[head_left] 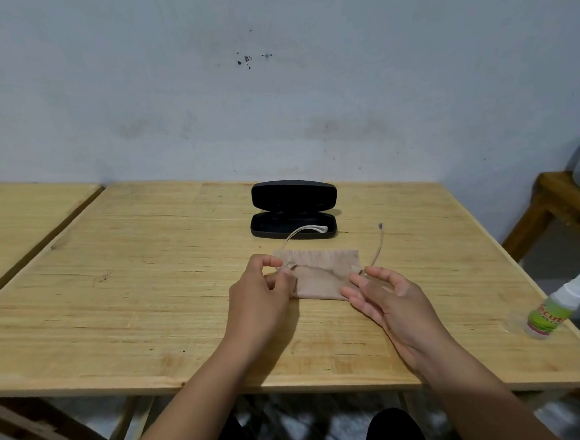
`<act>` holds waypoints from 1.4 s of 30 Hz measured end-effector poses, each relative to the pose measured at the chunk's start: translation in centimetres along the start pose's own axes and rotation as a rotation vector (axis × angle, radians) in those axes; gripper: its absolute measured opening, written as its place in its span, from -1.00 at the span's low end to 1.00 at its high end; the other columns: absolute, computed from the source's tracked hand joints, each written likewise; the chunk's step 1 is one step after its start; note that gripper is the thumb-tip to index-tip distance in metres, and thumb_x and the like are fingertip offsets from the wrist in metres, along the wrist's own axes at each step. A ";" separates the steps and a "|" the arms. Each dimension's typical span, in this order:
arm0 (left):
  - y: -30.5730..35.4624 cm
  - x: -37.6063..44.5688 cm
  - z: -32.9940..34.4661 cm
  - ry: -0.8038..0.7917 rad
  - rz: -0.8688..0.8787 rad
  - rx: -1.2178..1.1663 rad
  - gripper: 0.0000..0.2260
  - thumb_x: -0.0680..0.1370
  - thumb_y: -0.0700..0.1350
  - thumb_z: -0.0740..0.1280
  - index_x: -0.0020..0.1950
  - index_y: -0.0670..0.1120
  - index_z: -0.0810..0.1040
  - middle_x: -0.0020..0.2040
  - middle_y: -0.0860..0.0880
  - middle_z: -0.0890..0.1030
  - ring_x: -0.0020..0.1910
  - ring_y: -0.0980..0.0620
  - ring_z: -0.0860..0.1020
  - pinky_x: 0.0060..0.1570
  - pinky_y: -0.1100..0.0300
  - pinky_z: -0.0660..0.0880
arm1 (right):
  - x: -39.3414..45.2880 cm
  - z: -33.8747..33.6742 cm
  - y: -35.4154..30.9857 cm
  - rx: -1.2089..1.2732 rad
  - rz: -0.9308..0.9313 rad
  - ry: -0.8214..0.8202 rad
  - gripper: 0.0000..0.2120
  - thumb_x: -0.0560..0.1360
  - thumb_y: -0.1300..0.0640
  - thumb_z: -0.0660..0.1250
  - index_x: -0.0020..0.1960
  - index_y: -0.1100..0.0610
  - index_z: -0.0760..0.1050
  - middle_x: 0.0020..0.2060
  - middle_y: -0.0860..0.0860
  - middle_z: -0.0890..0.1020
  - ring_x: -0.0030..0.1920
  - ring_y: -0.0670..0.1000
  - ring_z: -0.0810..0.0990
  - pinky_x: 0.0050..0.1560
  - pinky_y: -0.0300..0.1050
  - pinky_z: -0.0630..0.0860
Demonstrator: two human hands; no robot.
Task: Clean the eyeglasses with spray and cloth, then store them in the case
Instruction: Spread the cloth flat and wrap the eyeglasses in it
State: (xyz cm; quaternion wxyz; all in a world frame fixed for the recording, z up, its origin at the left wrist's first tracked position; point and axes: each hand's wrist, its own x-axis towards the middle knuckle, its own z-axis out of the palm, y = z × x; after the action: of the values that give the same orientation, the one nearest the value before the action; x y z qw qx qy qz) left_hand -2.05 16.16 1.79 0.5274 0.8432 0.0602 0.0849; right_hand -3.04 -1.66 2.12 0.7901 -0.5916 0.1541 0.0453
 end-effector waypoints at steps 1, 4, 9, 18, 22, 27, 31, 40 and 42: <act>0.0 0.0 -0.2 0.009 0.003 0.003 -0.88 0.53 0.05 0.27 0.03 0.06 0.45 -0.35 0.04 0.65 -0.30 -0.01 0.61 -0.43 0.40 0.40 | -0.1 -0.1 -0.1 -0.031 -0.008 -0.002 -0.73 0.50 0.31 0.30 0.19 0.17 0.42 0.05 0.10 0.62 -0.04 0.04 0.69 0.12 -0.07 0.55; -0.3 0.1 -0.9 0.045 0.017 0.042 -0.92 0.53 0.03 0.28 -0.01 0.07 0.48 -0.28 0.09 0.66 -0.32 0.07 0.61 -0.42 0.35 0.44 | -0.4 -0.7 -0.4 -0.205 -0.074 0.066 -0.84 0.49 0.26 0.32 0.05 0.15 0.55 -0.11 0.07 0.70 -0.12 -0.01 0.69 -0.01 -0.09 0.58; -1.4 2.7 -2.3 0.120 0.065 0.163 -0.93 0.54 -0.05 0.27 -0.06 0.03 0.54 -0.16 0.11 0.62 -0.23 0.13 0.56 -0.29 0.32 0.38 | 1.8 -2.5 -1.8 -0.419 -0.211 0.275 -0.88 0.47 0.24 0.33 -0.02 0.12 0.59 -0.28 0.08 0.66 -0.30 -0.01 0.55 -0.22 -0.13 0.52; -1.8 7.8 -1.1 -0.081 0.126 0.375 -0.87 0.45 -0.05 0.41 -0.04 -0.03 0.67 -0.20 0.07 0.62 -0.23 0.18 0.47 -0.23 0.46 0.32 | 8.3 -1.2 -2.8 -0.950 -0.288 0.021 -0.81 0.37 0.17 0.48 -0.02 0.10 0.64 -0.15 0.02 0.59 -0.16 -0.04 0.55 -0.14 -0.26 0.41; -2.0 8.4 -0.7 -0.140 0.167 0.357 -0.97 0.44 -0.09 0.42 -0.19 -0.02 0.66 -0.26 0.07 0.61 -0.25 0.15 0.50 -0.38 0.50 0.29 | 9.1 -1.0 -2.7 -1.068 -0.329 -0.035 -0.91 0.36 0.17 0.48 -0.26 0.01 0.61 -0.17 0.05 0.63 -0.19 -0.01 0.55 -0.29 -0.30 0.39; -2.2 8.5 -1.3 -0.231 0.163 0.159 -0.89 0.54 -0.11 0.29 -0.16 0.01 0.57 -0.25 0.15 0.59 -0.24 0.20 0.51 -0.26 0.34 0.35 | 8.9 -2.4 -2.8 -0.678 -0.234 -0.121 -0.88 0.45 0.24 0.38 -0.25 0.12 0.60 -0.30 0.13 0.62 -0.27 0.12 0.49 -0.25 -0.07 0.43; -2.6 8.3 -1.9 -0.363 0.218 0.039 -0.83 0.58 -0.17 0.21 -0.17 0.02 0.51 -0.26 0.14 0.57 -0.25 0.21 0.49 -0.18 0.31 0.38 | 8.2 -3.0 -2.6 -0.535 -0.188 -0.224 -0.86 0.52 0.25 0.28 -0.15 0.11 0.59 -0.35 0.03 0.60 -0.32 0.04 0.36 -0.32 -0.16 0.29; -3.2 6.6 -2.0 -0.380 0.285 0.102 -0.69 0.59 0.09 0.01 0.06 0.09 0.53 -0.14 0.03 0.63 -0.13 0.23 0.56 -0.12 0.37 0.42 | 6.1 -2.4 -3.2 -0.598 -0.180 -0.279 -0.64 0.61 -0.05 0.03 0.05 0.10 0.53 -0.26 0.12 0.71 -0.41 -0.22 0.48 -0.26 -0.20 0.28; -3.1 6.2 -2.0 -0.338 0.288 0.105 -0.70 0.60 0.07 0.02 0.07 0.10 0.53 -0.14 0.06 0.64 -0.11 0.26 0.56 -0.12 0.37 0.42 | 6.0 -2.3 -3.1 -0.591 -0.184 -0.239 -0.66 0.61 -0.04 0.05 0.01 0.10 0.55 -0.28 0.11 0.70 -0.38 -0.20 0.50 -0.24 -0.23 0.30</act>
State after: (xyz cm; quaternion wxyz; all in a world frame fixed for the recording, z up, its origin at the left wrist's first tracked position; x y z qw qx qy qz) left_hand 3.59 20.44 0.37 0.4678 0.8717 -0.1455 0.0137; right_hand 2.94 -5.45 2.58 0.5975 -0.7972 -0.0136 0.0855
